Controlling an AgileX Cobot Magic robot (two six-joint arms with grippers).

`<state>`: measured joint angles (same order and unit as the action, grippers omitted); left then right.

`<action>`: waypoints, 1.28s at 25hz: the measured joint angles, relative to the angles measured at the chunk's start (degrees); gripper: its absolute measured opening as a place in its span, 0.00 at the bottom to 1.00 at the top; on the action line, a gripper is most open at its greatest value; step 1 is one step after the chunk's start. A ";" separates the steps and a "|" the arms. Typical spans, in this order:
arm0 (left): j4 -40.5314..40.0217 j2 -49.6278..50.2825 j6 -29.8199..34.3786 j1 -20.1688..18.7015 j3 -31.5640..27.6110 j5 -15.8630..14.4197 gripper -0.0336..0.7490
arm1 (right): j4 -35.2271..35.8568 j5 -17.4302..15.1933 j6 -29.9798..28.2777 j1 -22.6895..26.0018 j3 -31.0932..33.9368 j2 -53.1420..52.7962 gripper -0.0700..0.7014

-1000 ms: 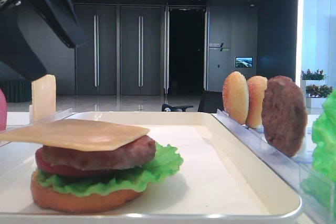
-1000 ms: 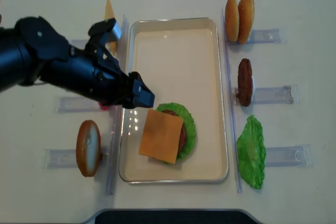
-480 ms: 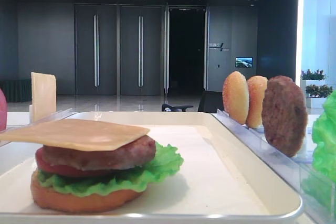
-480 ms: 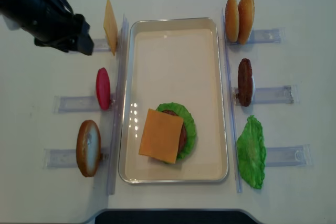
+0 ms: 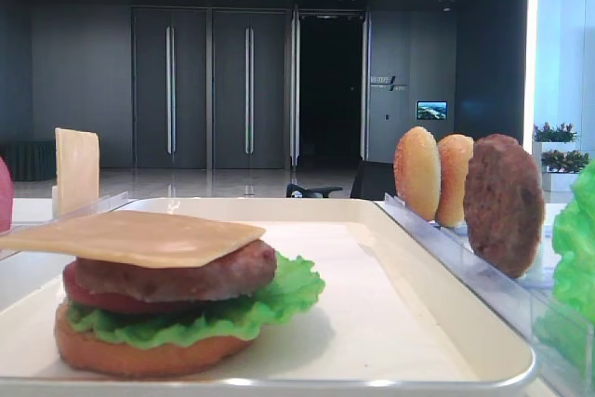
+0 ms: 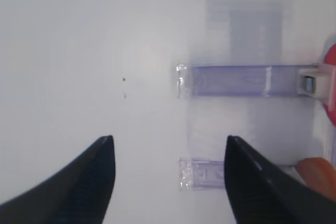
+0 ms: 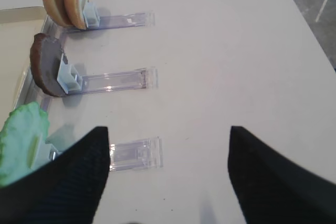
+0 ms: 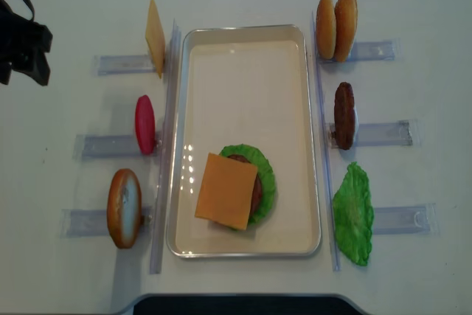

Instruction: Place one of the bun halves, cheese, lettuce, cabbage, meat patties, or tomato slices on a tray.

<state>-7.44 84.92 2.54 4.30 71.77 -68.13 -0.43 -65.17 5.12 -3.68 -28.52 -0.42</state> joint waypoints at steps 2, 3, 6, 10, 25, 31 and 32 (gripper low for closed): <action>-1.25 0.00 -1.11 0.00 0.00 -1.18 0.68 | 0.00 0.00 0.00 0.00 0.00 0.00 0.72; -1.39 0.00 -1.20 0.00 0.00 -1.58 0.68 | 0.00 0.00 0.00 0.00 0.00 0.00 0.72; -1.39 -0.79 -1.40 0.00 -0.67 -1.67 0.68 | 0.00 0.00 0.00 0.00 0.00 0.00 0.72; -0.31 -5.41 -1.53 0.00 -6.03 -1.67 0.68 | 0.00 0.00 0.00 0.00 0.00 0.00 0.72; 2.28 -35.13 -1.86 0.00 -33.98 -1.13 0.67 | 0.00 0.00 0.00 0.00 0.00 0.00 0.72; 2.81 -49.06 -1.92 0.00 -41.57 2.11 0.65 | 0.00 0.00 0.00 0.00 0.00 0.00 0.72; 3.02 -50.99 -1.92 0.00 -42.39 2.41 0.65 | 0.00 0.00 0.00 0.00 0.00 0.00 0.72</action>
<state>-4.42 33.93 0.62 4.30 29.38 -65.72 -0.43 -65.17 5.12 -3.68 -28.52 -0.42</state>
